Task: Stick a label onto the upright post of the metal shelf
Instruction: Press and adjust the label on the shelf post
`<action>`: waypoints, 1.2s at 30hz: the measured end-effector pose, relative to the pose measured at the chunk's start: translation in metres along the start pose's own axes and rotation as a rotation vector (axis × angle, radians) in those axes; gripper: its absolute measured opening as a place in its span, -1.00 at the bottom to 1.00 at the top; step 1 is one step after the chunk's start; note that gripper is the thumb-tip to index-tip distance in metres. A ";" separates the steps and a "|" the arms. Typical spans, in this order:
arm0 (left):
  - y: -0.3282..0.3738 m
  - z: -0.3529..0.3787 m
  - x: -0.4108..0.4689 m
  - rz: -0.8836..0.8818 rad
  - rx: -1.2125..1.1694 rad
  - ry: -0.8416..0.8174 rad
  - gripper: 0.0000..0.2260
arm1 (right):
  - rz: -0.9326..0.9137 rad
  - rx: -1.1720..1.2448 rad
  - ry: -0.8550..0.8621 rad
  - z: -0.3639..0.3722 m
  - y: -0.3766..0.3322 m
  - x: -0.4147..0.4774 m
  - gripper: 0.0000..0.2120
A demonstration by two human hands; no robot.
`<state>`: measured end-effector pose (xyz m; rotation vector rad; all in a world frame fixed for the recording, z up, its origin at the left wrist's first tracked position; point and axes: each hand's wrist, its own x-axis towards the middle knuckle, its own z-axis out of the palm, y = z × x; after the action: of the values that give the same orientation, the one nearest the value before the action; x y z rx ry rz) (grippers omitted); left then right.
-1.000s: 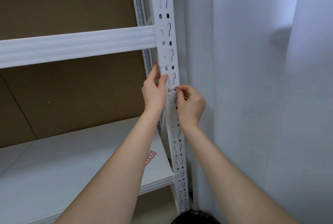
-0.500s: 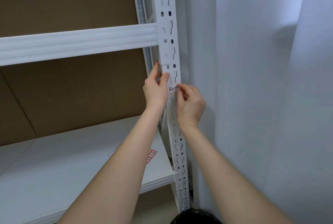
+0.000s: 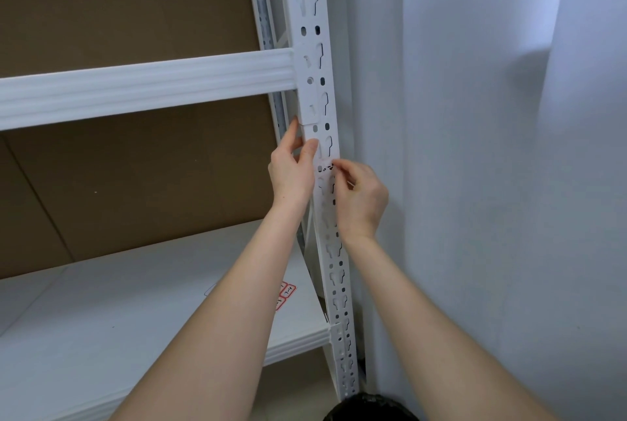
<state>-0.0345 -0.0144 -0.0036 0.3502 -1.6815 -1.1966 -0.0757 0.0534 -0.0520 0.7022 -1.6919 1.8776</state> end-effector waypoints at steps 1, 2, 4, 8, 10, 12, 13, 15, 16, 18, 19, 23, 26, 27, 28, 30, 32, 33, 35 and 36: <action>0.001 0.000 0.000 0.004 -0.003 -0.003 -0.56 | -0.018 -0.012 0.005 0.000 0.000 -0.001 -0.85; 0.001 0.001 -0.001 0.008 -0.005 -0.004 -0.56 | -0.032 -0.021 0.008 0.001 0.000 -0.001 -0.86; 0.001 0.001 -0.001 0.014 -0.003 -0.002 -0.56 | -0.038 -0.042 -0.002 0.001 -0.001 0.000 -0.87; -0.001 0.000 0.000 0.009 0.009 -0.002 -0.56 | -0.018 -0.102 -0.094 -0.003 -0.003 0.009 -0.88; 0.000 0.000 -0.001 0.002 0.010 -0.005 -0.56 | -0.011 -0.081 -0.116 -0.006 -0.001 0.009 -0.89; 0.002 0.000 -0.001 0.002 0.014 -0.001 -0.56 | -0.011 -0.024 -0.086 -0.008 0.000 0.007 -0.88; 0.003 0.000 -0.002 0.002 0.016 0.000 -0.56 | -0.020 -0.017 -0.070 -0.007 0.000 0.006 -0.87; 0.004 0.000 -0.002 -0.002 0.009 -0.001 -0.56 | -0.037 -0.029 -0.056 -0.006 -0.001 0.004 -0.84; 0.004 0.000 -0.002 -0.001 0.007 -0.001 -0.56 | -0.043 -0.030 -0.052 -0.006 -0.001 0.004 -0.84; 0.003 0.000 -0.002 -0.006 0.006 -0.001 -0.56 | -0.057 -0.040 -0.050 -0.005 0.001 0.002 -0.85; 0.003 0.000 -0.002 -0.009 0.003 -0.001 -0.56 | -0.065 -0.048 -0.049 -0.005 0.001 0.001 -0.85; 0.003 0.000 -0.002 -0.007 -0.002 0.005 -0.56 | -0.083 -0.103 -0.117 -0.008 -0.002 0.011 -0.84; 0.004 0.000 -0.003 -0.007 0.006 0.005 -0.56 | -0.046 -0.073 -0.155 -0.013 -0.001 0.017 -0.85; 0.005 -0.001 -0.003 -0.007 0.008 0.004 -0.56 | -0.022 -0.033 -0.143 -0.014 0.000 0.015 -0.85; 0.006 -0.001 -0.003 -0.007 0.010 0.003 -0.56 | -0.008 -0.005 -0.126 -0.014 0.000 0.011 -0.85; 0.007 -0.001 -0.004 -0.011 0.016 0.000 -0.56 | -0.015 0.002 -0.086 -0.011 0.001 0.005 -0.84; 0.007 -0.001 -0.004 -0.012 0.017 0.002 -0.56 | -0.041 -0.010 -0.054 -0.008 0.002 0.003 -0.85; 0.007 -0.001 -0.004 -0.009 0.019 0.001 -0.56 | -0.049 -0.017 -0.043 -0.006 0.002 0.003 -0.86; 0.006 -0.001 -0.003 -0.004 0.020 0.001 -0.56 | -0.048 -0.020 -0.021 -0.003 0.002 0.002 -0.86; 0.005 0.000 -0.003 -0.001 0.019 0.004 -0.56 | -0.037 -0.016 -0.014 -0.002 0.001 0.001 -0.86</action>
<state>-0.0312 -0.0100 -0.0008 0.3653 -1.6902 -1.1808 -0.0775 0.0554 -0.0525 0.7371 -1.6890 1.8355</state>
